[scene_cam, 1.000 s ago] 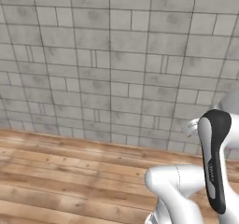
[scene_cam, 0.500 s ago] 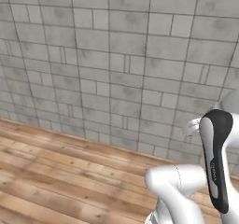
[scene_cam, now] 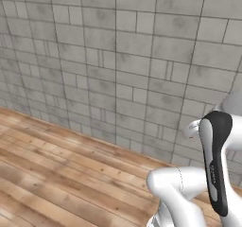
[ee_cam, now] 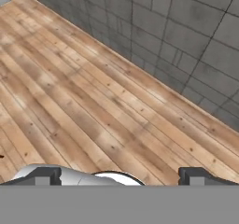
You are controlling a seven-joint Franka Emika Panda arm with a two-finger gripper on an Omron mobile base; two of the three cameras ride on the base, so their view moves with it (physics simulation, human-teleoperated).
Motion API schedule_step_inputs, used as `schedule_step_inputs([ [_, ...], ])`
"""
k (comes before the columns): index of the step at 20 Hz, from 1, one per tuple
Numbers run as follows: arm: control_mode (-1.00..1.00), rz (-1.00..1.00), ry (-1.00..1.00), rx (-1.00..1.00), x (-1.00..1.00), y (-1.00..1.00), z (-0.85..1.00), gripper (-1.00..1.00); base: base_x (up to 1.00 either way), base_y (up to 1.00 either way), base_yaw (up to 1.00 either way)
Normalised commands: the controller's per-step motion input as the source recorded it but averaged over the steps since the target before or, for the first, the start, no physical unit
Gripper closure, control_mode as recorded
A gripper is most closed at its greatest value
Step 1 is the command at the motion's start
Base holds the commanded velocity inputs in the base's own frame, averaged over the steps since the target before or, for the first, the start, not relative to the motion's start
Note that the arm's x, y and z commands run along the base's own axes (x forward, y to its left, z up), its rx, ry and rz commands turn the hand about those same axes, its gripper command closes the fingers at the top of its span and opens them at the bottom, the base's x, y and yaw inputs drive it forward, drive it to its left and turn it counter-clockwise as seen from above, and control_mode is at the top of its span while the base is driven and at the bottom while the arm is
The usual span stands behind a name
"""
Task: Four empty soda cans are scattered around the kitchen. Gather all the cans and cluster them next to the stove for recycling.
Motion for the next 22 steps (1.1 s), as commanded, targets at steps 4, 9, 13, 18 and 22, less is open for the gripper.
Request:
schedule_step_inputs([
  [4, 1.0, 0.0, 0.0, 0.0, 0.0, 0.0, 0.0, -1.0, 0.69, 0.22, 0.27],
  [9, 1.0, 0.0, 0.0, 0.0, 0.0, 0.0, 0.0, -1.0, 0.68, 0.21, 0.26],
  [13, 1.0, 0.0, 0.0, 0.0, 0.0, 0.0, 0.0, -1.0, 0.69, 0.12, 0.26],
  [18, 1.0, 0.0, 0.0, 0.0, 0.0, 0.0, 0.0, -1.0, 0.71, 0.19, 0.26],
  [22, 1.0, 0.0, 0.0, 0.0, 0.0, 0.0, 0.0, -1.0, 0.66, 0.15, 0.26],
])
